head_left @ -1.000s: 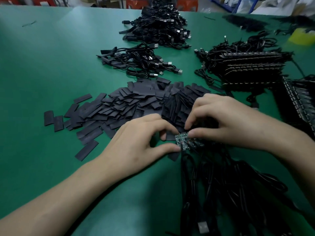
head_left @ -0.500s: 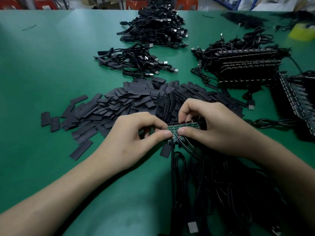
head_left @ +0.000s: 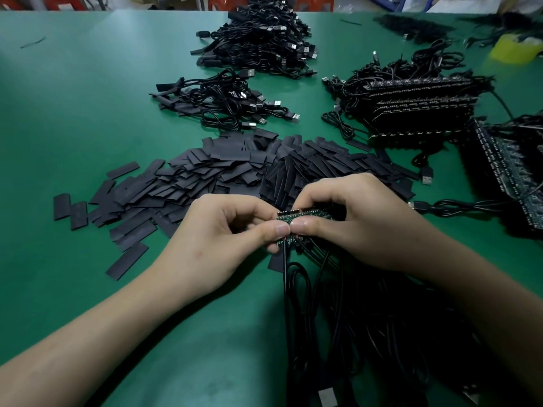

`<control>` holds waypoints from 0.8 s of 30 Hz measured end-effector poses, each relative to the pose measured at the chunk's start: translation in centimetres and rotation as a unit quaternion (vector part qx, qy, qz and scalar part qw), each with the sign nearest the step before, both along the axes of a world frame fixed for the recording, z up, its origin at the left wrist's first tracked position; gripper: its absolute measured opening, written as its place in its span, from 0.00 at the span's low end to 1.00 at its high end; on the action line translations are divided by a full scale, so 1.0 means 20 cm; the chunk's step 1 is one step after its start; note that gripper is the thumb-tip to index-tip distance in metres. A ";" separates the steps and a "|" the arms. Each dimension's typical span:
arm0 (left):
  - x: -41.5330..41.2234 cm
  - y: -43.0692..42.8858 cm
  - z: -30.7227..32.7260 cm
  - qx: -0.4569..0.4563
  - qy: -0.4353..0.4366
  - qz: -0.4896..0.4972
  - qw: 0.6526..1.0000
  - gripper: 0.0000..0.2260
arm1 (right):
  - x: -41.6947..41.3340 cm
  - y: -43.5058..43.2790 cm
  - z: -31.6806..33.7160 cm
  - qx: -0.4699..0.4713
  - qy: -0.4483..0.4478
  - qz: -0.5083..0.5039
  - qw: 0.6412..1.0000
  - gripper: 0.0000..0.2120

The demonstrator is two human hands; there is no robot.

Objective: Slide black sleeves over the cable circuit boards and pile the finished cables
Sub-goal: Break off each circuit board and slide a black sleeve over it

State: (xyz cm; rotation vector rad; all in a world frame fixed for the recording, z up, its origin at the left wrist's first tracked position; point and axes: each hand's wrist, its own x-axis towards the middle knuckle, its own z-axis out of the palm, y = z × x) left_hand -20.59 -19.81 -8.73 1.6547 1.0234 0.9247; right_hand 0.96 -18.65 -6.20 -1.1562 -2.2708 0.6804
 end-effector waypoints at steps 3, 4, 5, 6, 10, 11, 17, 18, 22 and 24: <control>0.00 0.01 0.00 -0.023 -0.022 -0.006 0.999 0.06 | 0.00 0.01 0.01 -0.006 0.000 0.013 1.000 0.02; 0.00 0.01 0.00 -0.028 -0.032 -0.011 0.999 0.05 | 0.00 0.01 0.01 -0.009 0.002 0.018 1.000 0.01; 0.00 0.01 0.00 -0.032 -0.042 -0.017 0.998 0.05 | 0.00 0.02 0.01 -0.014 0.004 0.022 1.000 0.01; 0.00 0.01 0.00 -0.033 -0.049 -0.022 0.998 0.04 | 0.01 0.02 0.01 -0.022 0.008 0.026 0.999 0.01; -0.01 0.01 0.01 -0.038 -0.083 -0.041 0.995 0.03 | 0.01 0.03 0.01 -0.062 0.030 0.050 0.996 0.02; -0.01 0.01 0.01 -0.038 -0.091 -0.044 0.994 0.04 | 0.01 0.03 0.02 -0.063 0.036 0.056 0.996 0.02; 0.01 0.01 0.02 -0.035 -0.110 -0.011 0.993 0.02 | 0.08 0.08 0.04 -0.080 -0.058 0.020 0.995 0.08; 0.00 0.01 0.02 -0.027 -0.109 -0.005 0.994 0.02 | 0.10 0.08 0.05 -0.082 -0.092 0.005 0.992 0.09; -0.01 0.01 0.03 0.020 -0.107 0.024 0.994 0.03 | 0.14 0.07 0.07 -0.026 -0.141 -0.046 0.989 0.14; -0.02 0.03 0.02 0.057 -0.100 0.044 0.992 0.02 | 0.08 0.04 0.07 0.010 -0.105 -0.025 0.994 0.18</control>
